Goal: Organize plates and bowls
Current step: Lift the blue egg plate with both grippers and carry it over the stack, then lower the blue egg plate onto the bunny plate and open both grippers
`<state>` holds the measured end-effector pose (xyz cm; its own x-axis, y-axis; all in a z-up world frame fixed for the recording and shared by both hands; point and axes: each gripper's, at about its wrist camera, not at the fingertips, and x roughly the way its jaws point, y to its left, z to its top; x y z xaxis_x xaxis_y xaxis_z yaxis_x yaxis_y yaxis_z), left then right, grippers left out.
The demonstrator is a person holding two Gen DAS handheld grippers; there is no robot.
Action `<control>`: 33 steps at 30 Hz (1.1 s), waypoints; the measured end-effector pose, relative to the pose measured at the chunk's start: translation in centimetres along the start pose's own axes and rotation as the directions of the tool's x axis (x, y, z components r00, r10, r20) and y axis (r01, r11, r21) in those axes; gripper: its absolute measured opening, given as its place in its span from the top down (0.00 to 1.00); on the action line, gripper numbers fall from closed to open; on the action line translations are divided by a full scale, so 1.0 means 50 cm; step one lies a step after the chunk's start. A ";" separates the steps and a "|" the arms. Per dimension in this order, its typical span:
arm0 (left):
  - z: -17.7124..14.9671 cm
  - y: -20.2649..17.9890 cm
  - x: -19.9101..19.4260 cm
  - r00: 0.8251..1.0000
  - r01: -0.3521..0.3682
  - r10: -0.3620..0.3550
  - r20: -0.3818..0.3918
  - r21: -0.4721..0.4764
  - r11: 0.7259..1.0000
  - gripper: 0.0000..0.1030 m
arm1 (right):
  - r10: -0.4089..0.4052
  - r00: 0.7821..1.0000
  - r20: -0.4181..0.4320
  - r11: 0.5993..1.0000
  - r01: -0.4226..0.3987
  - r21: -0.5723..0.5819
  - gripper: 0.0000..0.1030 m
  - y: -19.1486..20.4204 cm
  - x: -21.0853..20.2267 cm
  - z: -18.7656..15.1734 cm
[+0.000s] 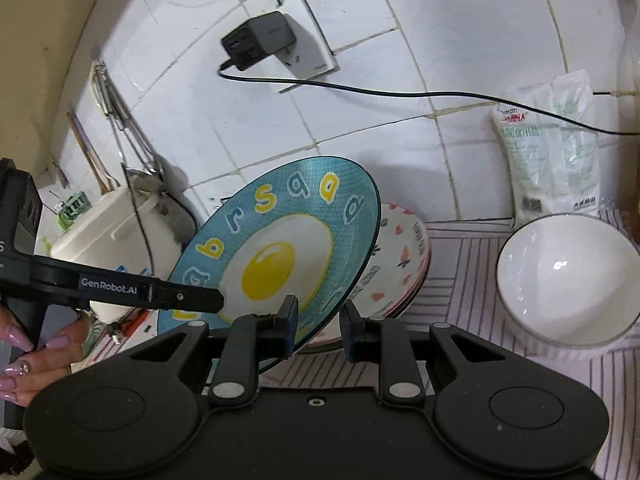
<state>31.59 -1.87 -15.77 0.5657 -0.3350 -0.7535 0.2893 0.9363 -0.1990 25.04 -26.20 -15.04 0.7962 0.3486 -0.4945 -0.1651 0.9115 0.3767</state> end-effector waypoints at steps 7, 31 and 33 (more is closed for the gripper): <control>0.033 0.006 0.062 0.997 0.005 -0.008 -0.073 -0.041 0.999 0.51 | -0.039 0.998 -0.041 0.999 0.039 0.009 0.74 -0.032 0.050 0.031; 0.080 0.027 0.128 0.974 -0.038 0.023 -0.226 -0.065 0.997 0.51 | -0.224 0.963 -0.150 0.974 0.225 -0.011 0.74 -0.010 0.140 0.044; 0.080 0.031 0.129 0.974 -0.034 0.018 -0.227 -0.070 0.997 0.51 | -0.247 0.957 -0.153 0.969 0.245 -0.032 0.73 0.000 0.148 0.044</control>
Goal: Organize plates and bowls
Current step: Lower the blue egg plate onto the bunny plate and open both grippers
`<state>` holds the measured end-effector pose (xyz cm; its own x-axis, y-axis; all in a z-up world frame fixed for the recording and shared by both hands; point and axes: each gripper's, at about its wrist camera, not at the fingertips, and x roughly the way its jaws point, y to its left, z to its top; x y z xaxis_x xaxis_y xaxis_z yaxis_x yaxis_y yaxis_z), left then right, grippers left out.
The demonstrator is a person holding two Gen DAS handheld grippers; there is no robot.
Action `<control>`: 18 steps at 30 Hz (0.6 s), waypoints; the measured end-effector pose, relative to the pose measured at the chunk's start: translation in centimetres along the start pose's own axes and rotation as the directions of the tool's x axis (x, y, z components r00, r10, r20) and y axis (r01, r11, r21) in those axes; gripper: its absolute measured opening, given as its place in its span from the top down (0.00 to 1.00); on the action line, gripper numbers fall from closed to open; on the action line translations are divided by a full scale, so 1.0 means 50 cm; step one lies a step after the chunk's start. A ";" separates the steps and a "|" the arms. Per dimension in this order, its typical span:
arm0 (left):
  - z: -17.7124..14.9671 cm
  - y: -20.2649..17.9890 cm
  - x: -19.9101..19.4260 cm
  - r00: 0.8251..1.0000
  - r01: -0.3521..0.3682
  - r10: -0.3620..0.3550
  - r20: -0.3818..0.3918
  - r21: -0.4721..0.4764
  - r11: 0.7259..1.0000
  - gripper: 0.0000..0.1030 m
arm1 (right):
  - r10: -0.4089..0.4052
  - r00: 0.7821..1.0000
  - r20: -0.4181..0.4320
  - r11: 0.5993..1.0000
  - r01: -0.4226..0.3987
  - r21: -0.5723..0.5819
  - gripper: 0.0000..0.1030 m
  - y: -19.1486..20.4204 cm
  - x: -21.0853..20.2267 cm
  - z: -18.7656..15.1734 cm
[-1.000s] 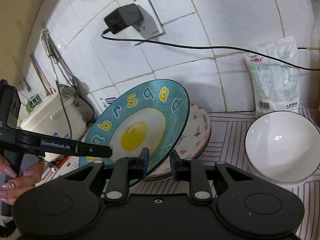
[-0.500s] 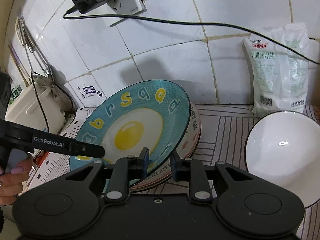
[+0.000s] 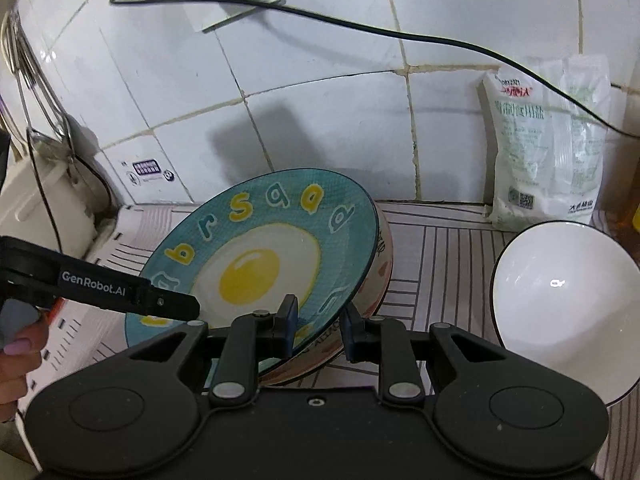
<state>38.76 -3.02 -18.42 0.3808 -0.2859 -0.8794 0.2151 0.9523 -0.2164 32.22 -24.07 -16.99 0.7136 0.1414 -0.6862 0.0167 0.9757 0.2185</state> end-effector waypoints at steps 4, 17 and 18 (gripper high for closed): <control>0.000 -0.005 -0.001 1.000 -0.013 0.013 0.002 0.010 1.000 0.51 | -0.063 0.998 0.004 0.997 0.063 -0.043 0.70 0.025 0.005 0.002; -0.018 -0.031 -0.001 0.997 -0.083 0.082 0.018 0.093 0.992 0.54 | -0.271 0.961 0.061 0.932 0.278 -0.233 0.67 0.083 0.021 -0.017; -0.022 -0.033 -0.003 0.996 -0.086 0.084 0.021 0.099 0.991 0.54 | -0.279 0.957 0.077 0.925 0.289 -0.247 0.67 0.085 0.021 -0.024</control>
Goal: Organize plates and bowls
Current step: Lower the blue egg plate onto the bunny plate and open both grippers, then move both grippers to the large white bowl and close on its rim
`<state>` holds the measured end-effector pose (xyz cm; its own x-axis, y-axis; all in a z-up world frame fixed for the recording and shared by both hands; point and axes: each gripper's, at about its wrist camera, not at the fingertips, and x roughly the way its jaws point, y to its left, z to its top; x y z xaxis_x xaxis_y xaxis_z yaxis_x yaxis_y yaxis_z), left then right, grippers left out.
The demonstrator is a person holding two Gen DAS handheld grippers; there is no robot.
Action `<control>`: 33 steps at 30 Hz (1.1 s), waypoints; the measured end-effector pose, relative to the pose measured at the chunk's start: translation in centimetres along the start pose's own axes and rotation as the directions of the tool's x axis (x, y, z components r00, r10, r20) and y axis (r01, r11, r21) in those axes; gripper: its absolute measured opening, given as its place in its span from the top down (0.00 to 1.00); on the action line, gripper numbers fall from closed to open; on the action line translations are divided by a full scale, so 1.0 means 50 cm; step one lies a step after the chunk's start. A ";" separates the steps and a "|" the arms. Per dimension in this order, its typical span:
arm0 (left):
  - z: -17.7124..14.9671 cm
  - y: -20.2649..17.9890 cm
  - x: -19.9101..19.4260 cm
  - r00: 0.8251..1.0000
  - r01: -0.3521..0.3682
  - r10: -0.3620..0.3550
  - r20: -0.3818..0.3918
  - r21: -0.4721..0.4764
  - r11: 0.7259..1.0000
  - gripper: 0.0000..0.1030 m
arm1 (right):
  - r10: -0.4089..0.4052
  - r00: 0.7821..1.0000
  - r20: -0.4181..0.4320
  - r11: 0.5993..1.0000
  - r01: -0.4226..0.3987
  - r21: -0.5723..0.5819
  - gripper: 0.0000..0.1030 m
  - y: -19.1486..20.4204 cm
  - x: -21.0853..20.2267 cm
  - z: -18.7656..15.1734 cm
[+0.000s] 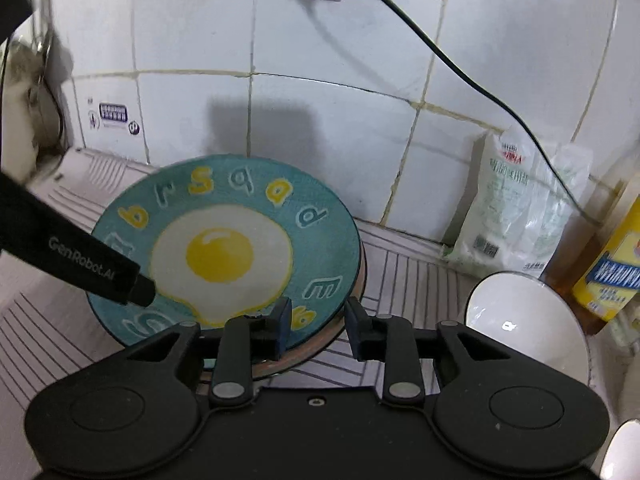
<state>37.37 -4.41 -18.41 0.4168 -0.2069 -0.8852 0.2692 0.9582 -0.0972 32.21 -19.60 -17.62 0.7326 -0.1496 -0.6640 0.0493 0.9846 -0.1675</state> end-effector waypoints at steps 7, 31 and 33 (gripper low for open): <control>-0.023 -0.009 -0.036 1.000 -0.023 0.023 0.010 -0.001 1.000 0.54 | 0.074 0.994 0.086 0.991 -0.082 0.101 0.68 -0.030 -0.048 -0.027; -0.115 -0.198 -0.288 0.995 0.015 -0.038 0.088 0.250 0.968 0.41 | 0.109 0.978 0.177 0.976 -0.139 0.165 0.60 -0.187 -0.366 -0.072; -0.126 -0.217 -0.299 0.994 0.030 -0.057 0.089 0.274 0.961 0.40 | 0.103 0.978 0.183 0.981 -0.130 0.142 0.56 -0.203 -0.397 -0.081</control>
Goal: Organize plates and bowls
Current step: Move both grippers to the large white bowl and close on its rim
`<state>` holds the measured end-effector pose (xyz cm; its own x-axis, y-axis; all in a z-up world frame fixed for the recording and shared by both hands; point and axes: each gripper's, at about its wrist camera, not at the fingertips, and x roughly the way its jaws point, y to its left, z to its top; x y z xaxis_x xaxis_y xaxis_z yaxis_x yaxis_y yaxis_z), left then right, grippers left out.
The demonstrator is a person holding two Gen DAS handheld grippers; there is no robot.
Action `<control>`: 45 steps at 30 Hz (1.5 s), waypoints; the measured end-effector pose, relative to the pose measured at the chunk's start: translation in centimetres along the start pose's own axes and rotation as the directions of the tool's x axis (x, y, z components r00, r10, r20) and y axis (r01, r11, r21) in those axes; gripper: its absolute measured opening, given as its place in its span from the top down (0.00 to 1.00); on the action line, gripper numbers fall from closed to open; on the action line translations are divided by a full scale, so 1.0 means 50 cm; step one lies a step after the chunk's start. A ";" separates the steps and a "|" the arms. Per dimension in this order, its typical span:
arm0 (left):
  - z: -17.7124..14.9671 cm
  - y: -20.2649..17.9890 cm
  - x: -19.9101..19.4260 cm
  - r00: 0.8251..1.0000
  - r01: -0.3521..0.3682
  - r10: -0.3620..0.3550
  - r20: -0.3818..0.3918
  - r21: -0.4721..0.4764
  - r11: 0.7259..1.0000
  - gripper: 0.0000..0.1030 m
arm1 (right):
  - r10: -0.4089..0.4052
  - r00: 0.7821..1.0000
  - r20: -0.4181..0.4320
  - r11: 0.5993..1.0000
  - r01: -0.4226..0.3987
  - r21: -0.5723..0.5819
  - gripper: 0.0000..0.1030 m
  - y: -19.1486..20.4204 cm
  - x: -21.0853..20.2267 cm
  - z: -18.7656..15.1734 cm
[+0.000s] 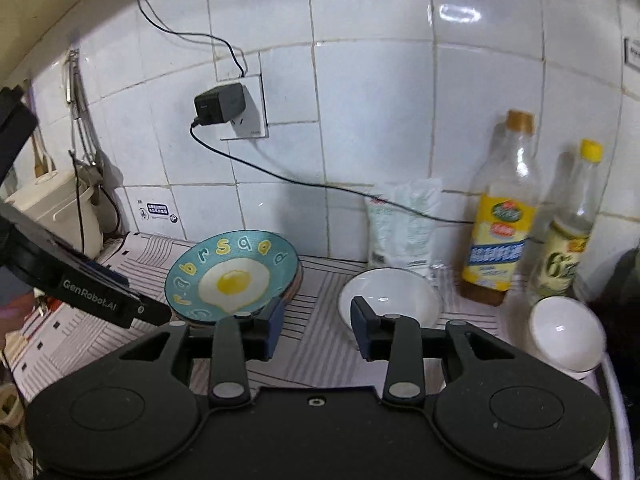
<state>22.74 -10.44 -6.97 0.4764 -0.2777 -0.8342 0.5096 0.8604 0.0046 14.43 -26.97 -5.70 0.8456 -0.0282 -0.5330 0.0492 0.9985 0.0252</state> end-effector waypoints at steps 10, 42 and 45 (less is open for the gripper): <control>-0.021 -0.098 -0.018 0.999 0.048 -0.048 0.004 0.086 0.995 0.36 | -0.098 0.995 -0.016 0.994 0.096 -0.057 0.42 -0.077 -0.112 -0.032; 0.025 -0.283 0.208 0.983 0.176 -0.174 -0.066 0.029 0.984 0.29 | -0.219 0.974 -0.061 0.972 0.223 0.071 0.05 -0.223 0.027 -0.280; 0.032 -0.303 0.217 0.987 0.163 -0.162 -0.022 0.051 0.985 0.28 | -0.200 0.978 -0.065 0.974 0.206 0.092 0.05 -0.237 0.047 -0.290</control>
<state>21.32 -27.19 -15.22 0.3720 -0.4041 -0.8357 0.6161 0.7808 -0.1033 8.14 -38.17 -19.51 0.7825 -0.2244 -0.5809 0.2708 0.9626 -0.0071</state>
